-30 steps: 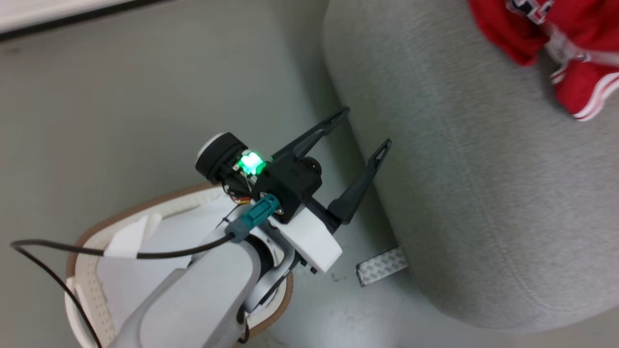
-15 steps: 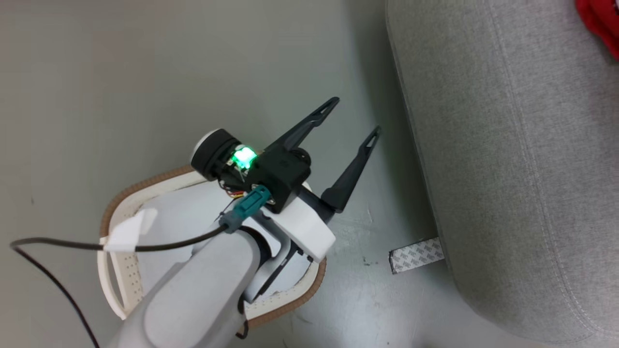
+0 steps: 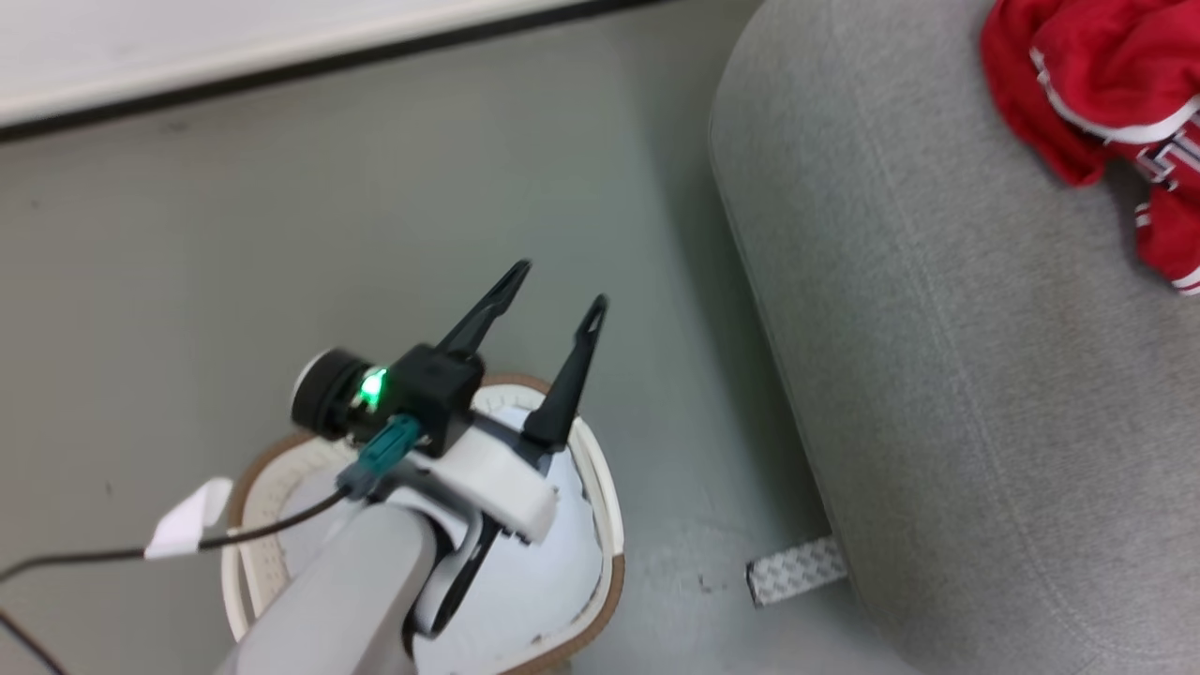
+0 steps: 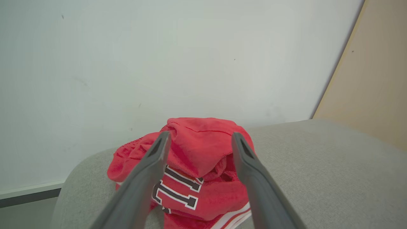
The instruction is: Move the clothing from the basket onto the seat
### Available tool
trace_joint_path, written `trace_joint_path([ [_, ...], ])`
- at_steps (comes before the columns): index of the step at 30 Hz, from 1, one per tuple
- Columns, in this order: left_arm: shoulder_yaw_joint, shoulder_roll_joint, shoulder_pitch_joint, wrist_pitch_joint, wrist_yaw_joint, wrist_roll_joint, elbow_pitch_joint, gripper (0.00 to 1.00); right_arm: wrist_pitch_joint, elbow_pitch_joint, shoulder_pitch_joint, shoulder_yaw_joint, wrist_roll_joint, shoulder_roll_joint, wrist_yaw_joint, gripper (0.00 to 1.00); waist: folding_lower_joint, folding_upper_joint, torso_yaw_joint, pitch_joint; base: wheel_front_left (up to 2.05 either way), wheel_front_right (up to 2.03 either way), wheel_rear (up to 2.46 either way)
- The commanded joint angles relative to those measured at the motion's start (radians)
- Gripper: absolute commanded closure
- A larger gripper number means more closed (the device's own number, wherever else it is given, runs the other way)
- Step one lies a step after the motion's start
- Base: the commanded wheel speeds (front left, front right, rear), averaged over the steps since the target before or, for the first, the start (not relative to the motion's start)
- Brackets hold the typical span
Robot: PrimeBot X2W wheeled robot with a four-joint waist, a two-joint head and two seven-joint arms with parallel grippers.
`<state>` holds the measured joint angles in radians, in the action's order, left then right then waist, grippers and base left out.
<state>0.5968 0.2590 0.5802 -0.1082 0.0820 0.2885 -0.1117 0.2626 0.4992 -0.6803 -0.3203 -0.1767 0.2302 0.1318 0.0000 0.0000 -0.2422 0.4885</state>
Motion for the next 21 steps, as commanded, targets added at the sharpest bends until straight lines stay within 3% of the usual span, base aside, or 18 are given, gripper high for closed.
trace_joint_path([
  [1, -0.014, 0.012, -0.045, -0.024, 0.015, 0.023, -0.020, 0.00, 0.003, -0.060, 0.066, 0.016, 0.010, -0.018, -0.002, 0.00, 0.0000, 0.0000, 0.002, -0.090, 0.00, 0.00, 0.00],
  [10, -0.094, 0.032, -0.245, -0.121, 0.089, 0.097, -0.113, 0.00, 0.003, -0.275, 0.313, 0.146, 0.034, -0.086, -0.002, 0.00, 0.0000, 0.0000, 0.035, -0.305, 0.00, 0.00, 0.00],
  [21, -0.198, 0.033, -0.469, -0.156, 0.155, 0.130, -0.141, 0.00, 0.002, -0.304, 0.564, 0.308, 0.021, -0.142, -0.002, 0.00, 0.0000, 0.0000, 0.111, -0.462, 0.00, 0.00, 0.00],
])
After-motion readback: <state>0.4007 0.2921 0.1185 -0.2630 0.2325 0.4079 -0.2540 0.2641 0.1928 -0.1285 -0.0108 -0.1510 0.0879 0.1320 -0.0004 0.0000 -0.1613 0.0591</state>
